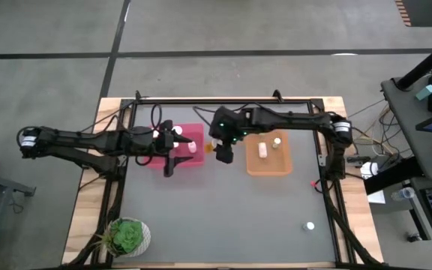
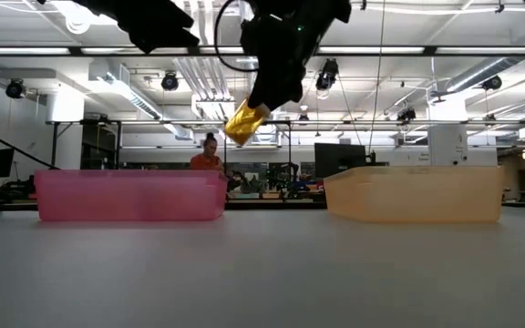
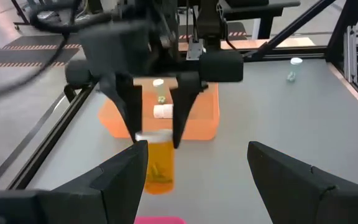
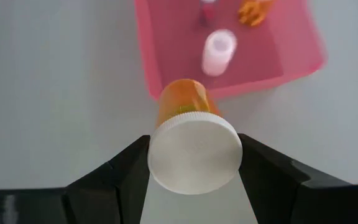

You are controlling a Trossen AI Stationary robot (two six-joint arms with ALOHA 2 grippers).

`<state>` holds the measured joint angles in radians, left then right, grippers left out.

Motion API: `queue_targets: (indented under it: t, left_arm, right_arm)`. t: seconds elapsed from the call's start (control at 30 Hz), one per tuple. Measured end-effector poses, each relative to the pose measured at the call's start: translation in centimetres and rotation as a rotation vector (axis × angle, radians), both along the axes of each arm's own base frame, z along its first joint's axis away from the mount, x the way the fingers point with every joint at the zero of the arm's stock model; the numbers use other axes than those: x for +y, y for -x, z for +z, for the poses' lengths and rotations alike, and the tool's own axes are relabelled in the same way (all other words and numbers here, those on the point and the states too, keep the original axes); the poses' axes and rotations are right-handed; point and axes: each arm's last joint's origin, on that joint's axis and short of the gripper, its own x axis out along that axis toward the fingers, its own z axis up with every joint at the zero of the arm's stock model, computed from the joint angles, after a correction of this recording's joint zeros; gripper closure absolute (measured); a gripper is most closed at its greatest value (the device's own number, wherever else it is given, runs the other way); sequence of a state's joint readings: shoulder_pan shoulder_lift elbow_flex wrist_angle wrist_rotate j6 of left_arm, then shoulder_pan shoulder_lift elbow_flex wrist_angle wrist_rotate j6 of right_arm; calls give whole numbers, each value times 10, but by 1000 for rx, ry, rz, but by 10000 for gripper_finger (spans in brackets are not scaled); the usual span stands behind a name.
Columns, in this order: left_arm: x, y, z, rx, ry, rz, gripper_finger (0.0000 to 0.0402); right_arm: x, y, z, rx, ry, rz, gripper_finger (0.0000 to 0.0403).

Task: Pick and place medicine bottles into bin by pill shape (circle, oval)
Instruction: Put the orange pill into the pink bin

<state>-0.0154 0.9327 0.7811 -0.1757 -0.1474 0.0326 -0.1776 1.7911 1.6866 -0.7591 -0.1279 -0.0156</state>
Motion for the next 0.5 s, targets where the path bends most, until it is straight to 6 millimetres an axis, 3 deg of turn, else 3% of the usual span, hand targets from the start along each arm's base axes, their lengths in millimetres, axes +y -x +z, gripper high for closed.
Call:
queue_targets:
  t: [0.27,0.5]
  left_arm:
    - [0,3,3,-15,0,-1,142]
    - [0,0,0,0,-3,-2,142]
  right_arm:
    - [-1,-13,-14,57,-34,33,193]
    - [-3,-19,-11,-11,-7,38,193]
